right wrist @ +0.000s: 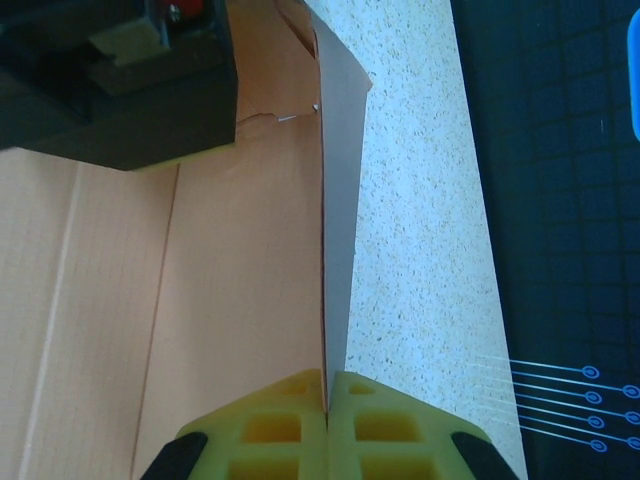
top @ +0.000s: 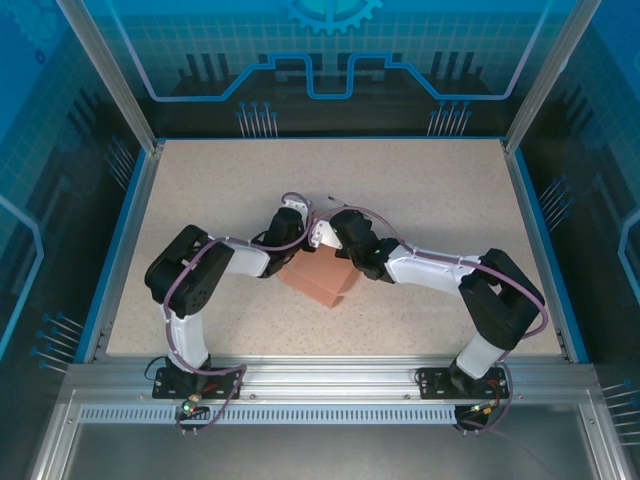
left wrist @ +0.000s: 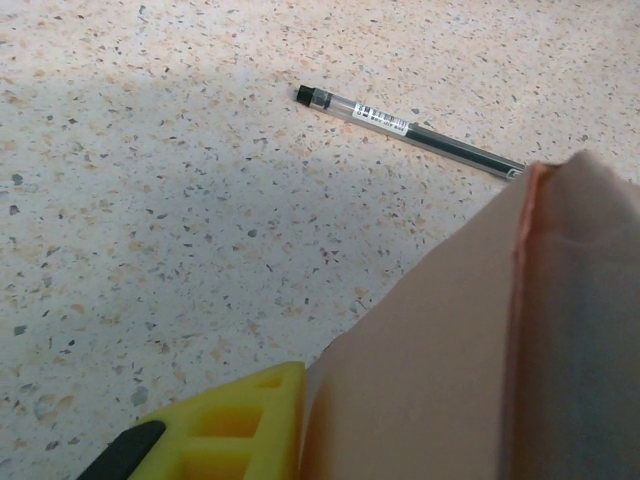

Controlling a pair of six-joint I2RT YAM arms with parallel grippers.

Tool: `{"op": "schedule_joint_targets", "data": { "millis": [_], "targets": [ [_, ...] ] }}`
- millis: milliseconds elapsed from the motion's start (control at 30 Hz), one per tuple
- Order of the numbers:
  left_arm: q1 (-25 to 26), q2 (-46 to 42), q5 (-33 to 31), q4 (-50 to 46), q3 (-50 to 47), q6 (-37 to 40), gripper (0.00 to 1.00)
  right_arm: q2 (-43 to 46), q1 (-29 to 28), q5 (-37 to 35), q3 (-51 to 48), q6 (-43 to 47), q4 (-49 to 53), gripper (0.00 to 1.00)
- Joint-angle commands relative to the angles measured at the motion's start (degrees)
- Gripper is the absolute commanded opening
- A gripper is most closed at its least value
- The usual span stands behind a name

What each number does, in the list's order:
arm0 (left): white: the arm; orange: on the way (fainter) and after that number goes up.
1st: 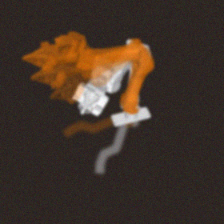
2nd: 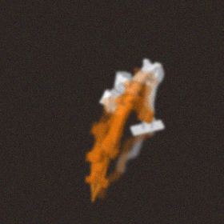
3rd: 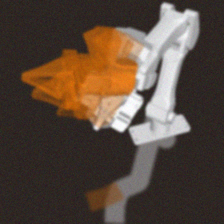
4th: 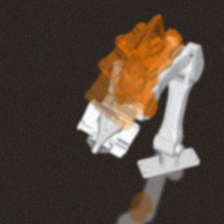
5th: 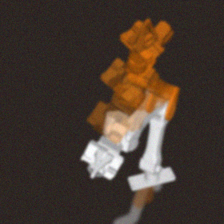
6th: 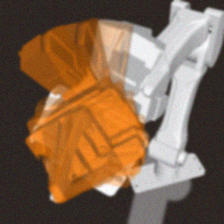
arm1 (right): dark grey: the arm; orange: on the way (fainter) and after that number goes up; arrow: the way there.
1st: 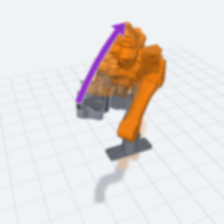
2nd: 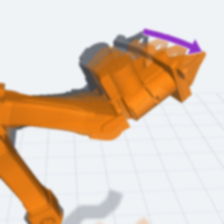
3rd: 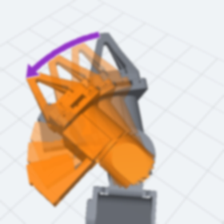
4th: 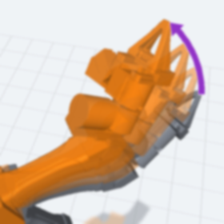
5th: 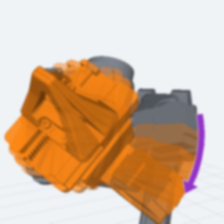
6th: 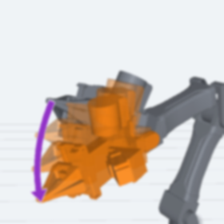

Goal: Fold the paper box

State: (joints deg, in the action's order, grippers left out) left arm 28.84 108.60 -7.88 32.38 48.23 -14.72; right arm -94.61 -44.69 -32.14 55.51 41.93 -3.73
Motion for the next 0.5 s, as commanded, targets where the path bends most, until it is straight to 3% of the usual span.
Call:
{"op": "schedule_joint_targets", "data": {
  "millis": [0,300,467],
  "targets": [
    [-1.6,-0.6,-11.8,-3.6,1.3,-1.8,0.19,2.3,-2.2,7.7,-0.8,-1.6,6.0,0.0],
    [-1.7,-0.1,-14.1,-4.7,1.9,-2.9,0.19,2.1,-2.1,10.2,-1.4,-3.7,6.2,0.0],
    [-1.5,0.5,-10.2,-3.2,2.2,-4.3,0.2,1.7,-2.2,10.6,-1.9,-4.5,5.6,0.0]
  ]
}}
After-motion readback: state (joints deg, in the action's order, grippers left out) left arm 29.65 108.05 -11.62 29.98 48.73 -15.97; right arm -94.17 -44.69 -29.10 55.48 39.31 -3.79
